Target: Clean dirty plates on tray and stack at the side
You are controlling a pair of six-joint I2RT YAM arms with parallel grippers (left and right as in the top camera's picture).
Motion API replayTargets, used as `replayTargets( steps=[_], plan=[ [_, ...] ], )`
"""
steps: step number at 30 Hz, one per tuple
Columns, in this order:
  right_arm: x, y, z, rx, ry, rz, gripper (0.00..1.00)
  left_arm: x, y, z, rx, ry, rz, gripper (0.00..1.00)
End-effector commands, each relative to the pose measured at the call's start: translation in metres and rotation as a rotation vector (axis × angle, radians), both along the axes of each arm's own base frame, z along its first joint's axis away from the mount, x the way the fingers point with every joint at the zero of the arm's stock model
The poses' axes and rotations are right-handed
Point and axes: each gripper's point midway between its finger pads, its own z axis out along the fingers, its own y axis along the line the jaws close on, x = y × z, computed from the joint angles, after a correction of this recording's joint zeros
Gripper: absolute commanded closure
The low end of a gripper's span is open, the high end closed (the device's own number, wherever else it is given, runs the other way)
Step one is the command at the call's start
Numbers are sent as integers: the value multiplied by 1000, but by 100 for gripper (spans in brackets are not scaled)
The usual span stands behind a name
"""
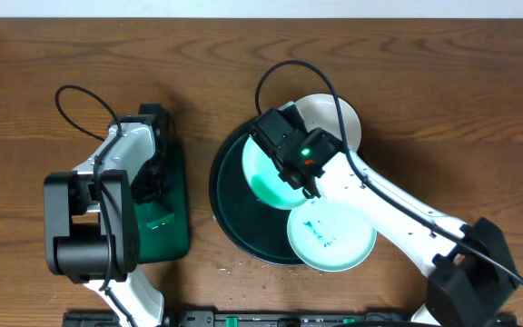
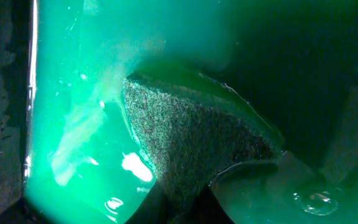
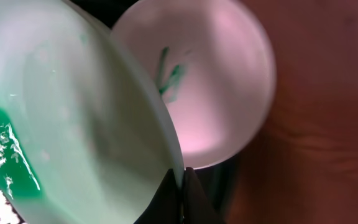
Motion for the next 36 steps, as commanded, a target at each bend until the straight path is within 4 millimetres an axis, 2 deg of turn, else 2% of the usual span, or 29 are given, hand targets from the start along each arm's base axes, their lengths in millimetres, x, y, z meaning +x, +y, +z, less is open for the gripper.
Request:
replayTargets(
  steps=[1,6,11,17,22,28,36],
  plan=[
    [13,-16,43,-88,-147,6,99,-4,-3,-7,-26,26,3,91],
    [18,-25,64,-202,-210,58,99,-3,-3,-7,-26,23,3,91],
    [19,-28,84,-386,-282,115,99,-3,-3,-7,-26,22,2,90],
    [15,-16,111,-614,-351,229,99,-3,-3,-7,-26,23,3,91],
    [3,-3,134,-788,-411,279,99,-3,-3,-7,-26,23,3,91],
    [-10,8,148,-929,-428,329,99,-3,-3,-7,-26,22,2,91],
    [-13,9,157,-965,-456,305,99,-3,-3,-7,-26,22,2,91]
  ],
)
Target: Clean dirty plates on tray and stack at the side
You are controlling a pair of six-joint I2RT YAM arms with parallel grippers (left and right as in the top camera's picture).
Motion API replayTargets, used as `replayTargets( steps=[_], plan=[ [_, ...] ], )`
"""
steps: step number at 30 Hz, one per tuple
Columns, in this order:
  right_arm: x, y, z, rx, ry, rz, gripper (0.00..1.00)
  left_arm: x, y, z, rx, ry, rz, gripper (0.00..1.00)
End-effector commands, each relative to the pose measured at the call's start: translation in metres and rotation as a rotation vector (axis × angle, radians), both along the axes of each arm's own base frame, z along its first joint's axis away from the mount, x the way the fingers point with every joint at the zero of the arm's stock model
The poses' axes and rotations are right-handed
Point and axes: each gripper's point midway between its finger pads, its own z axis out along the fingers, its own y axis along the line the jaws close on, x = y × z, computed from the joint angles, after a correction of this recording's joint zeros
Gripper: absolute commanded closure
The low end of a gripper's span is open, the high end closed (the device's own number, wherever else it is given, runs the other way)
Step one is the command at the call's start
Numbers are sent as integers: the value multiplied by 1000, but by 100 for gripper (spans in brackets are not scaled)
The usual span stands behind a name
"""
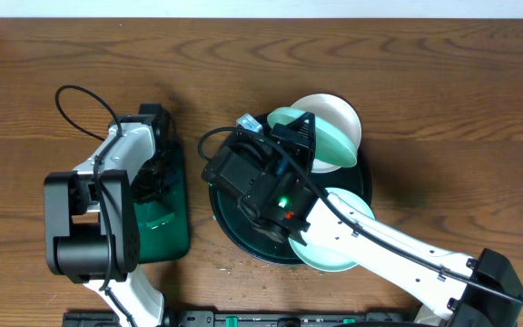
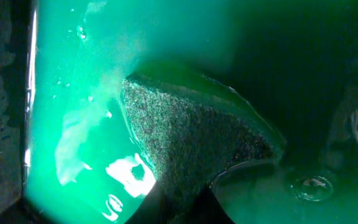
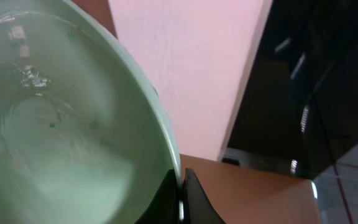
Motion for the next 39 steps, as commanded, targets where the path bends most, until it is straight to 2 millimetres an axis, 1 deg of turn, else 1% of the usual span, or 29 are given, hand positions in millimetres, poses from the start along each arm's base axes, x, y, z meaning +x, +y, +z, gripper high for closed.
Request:
replayTargets(
  steps=[1,9,16,29,32,34,36,39],
  plan=[
    [-3,-5,26,-37,-75,-36,99,-4,-3,-7,-26,24,3,91],
    [-7,1,34,-64,-98,-32,99,-2,-3,-7,-26,16,3,91],
    [-11,6,34,-66,-98,-13,99,-1,-3,-8,-26,12,3,91],
    [-11,6,34,-62,-102,-17,99,-1,-3,-8,-26,13,3,91],
    [-8,10,26,-8,-73,10,99,-1,-3,-8,-26,13,3,91],
    [-10,5,32,-30,-111,-23,99,-1,-3,-8,-26,14,2,91],
    [-9,11,28,-7,-91,2,99,-1,-3,-8,-26,14,2,91],
    [-10,9,30,-11,-104,-9,99,-1,-3,-8,-26,13,2,90]
  ],
)
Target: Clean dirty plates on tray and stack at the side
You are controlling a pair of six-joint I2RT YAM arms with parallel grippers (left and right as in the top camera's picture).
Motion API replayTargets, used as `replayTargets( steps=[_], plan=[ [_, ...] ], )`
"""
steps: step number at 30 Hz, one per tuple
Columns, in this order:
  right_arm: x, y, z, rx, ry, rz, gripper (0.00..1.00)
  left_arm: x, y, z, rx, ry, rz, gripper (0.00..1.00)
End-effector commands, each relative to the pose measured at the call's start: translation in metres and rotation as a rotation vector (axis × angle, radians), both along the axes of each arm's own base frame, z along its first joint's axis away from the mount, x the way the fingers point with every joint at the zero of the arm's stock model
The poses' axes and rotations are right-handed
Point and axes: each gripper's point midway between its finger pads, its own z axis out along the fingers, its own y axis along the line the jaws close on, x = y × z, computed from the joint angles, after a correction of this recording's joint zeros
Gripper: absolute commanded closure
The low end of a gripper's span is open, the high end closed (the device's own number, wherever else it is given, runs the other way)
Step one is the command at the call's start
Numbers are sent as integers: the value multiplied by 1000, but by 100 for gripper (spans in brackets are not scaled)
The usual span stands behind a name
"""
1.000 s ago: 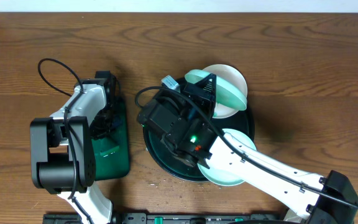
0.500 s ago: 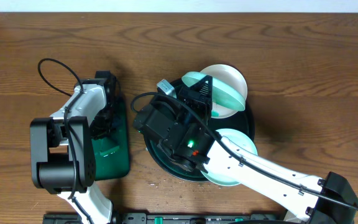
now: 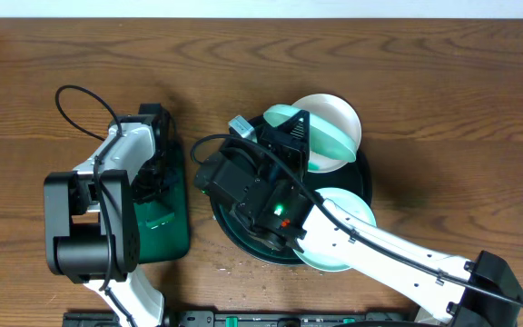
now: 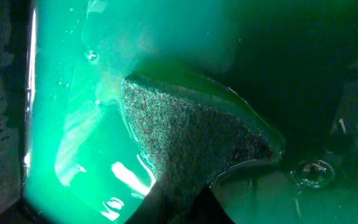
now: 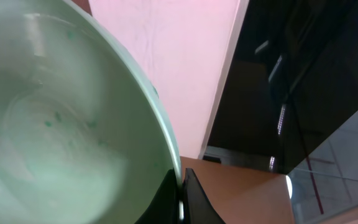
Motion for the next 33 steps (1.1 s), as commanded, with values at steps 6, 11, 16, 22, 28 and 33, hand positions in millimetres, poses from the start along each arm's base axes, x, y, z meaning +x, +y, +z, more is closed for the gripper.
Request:
replayTargets(
  steps=[6,11,16,22,28,33],
  plan=[
    [15,-13,-5,215,-4,-33,99,-2,-3,-7,-26,18,2,91],
    [39,-71,-15,237,4,-196,99,-3,-3,-7,-26,21,2,91],
    [62,-145,-18,273,-30,-400,99,-2,-3,-8,-25,16,2,91],
    [80,-225,-47,500,-6,-600,99,-1,-3,-8,-25,13,2,91],
    [78,-288,-89,880,16,-815,99,-1,-3,-8,-25,13,2,91],
    [67,-333,-115,1223,-34,-1023,99,-1,-3,-8,-25,14,2,91]
  ],
)
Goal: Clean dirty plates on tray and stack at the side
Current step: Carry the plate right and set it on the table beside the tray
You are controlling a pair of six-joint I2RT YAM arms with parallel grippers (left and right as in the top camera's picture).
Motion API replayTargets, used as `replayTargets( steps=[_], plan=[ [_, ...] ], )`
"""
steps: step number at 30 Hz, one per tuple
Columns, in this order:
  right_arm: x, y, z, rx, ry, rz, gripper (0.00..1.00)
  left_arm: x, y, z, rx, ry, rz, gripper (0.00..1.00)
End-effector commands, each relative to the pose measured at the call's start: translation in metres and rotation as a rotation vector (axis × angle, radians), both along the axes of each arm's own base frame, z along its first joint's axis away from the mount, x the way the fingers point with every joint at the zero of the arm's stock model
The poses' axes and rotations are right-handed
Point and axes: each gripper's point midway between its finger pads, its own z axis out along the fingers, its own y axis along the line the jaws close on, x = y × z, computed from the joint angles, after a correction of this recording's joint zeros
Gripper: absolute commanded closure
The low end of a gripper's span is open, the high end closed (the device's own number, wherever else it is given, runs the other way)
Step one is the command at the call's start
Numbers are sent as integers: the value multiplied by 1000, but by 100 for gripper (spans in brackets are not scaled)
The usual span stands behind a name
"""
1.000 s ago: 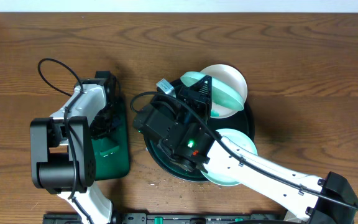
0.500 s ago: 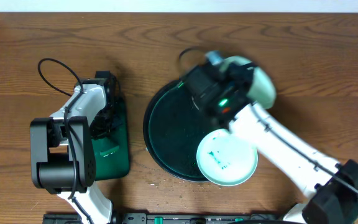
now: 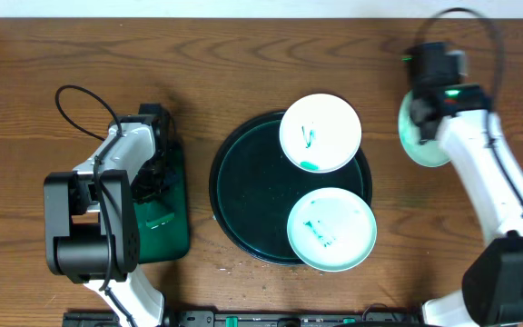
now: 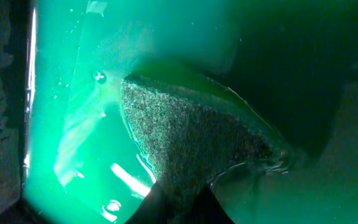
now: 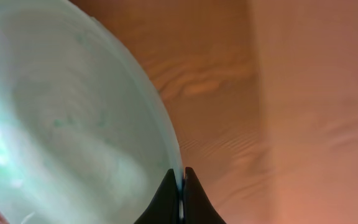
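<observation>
My right gripper (image 5: 181, 186) is shut on the rim of a pale green plate (image 5: 73, 124), held over the bare wood right of the tray; overhead the plate (image 3: 421, 136) shows beside the right gripper (image 3: 422, 120). Two white plates smeared with green sit on the round dark tray (image 3: 243, 200): one (image 3: 320, 133) at its far right, one (image 3: 330, 229) at its near right. My left gripper (image 4: 178, 208) is shut on a grey-green sponge (image 4: 191, 140) dipped in green liquid.
A dark green tub (image 3: 163, 222) of green liquid stands left of the tray, with the left arm (image 3: 107, 209) reaching down into it. The right arm (image 3: 488, 182) runs along the table's right side. Wooden table (image 3: 62, 54) all around.
My right gripper, holding the green plate tilted over the tray's far side, has moved to the right of the tray. The plate is now over the wood. The left gripper stays in the tub.
First my right gripper held the plate, with green liquid pooled on it, low over the tray's middle. Then it held the plate tilted up over the tray's far part, twice. Now the plate is off to the tray's right. The left gripper kept the sponge in the tub throughout.
</observation>
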Motion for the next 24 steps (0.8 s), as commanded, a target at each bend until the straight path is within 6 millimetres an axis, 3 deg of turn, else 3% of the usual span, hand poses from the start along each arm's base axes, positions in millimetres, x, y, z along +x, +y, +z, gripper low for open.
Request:
replayTargets(
  steps=[1,9,22,24],
  plan=[
    [-2,-13,-14,331,-158,-213,99,-2,-3,-8,-25,15,2,91],
    [-20,-56,-47,570,-192,-442,99,-2,-3,-8,-25,16,2,91],
    [-39,-62,-121,600,3,-583,99,-3,-3,-7,-26,22,2,91],
    [-42,-65,-124,582,9,-609,99,-3,-3,-7,-26,23,2,91]
  ],
)
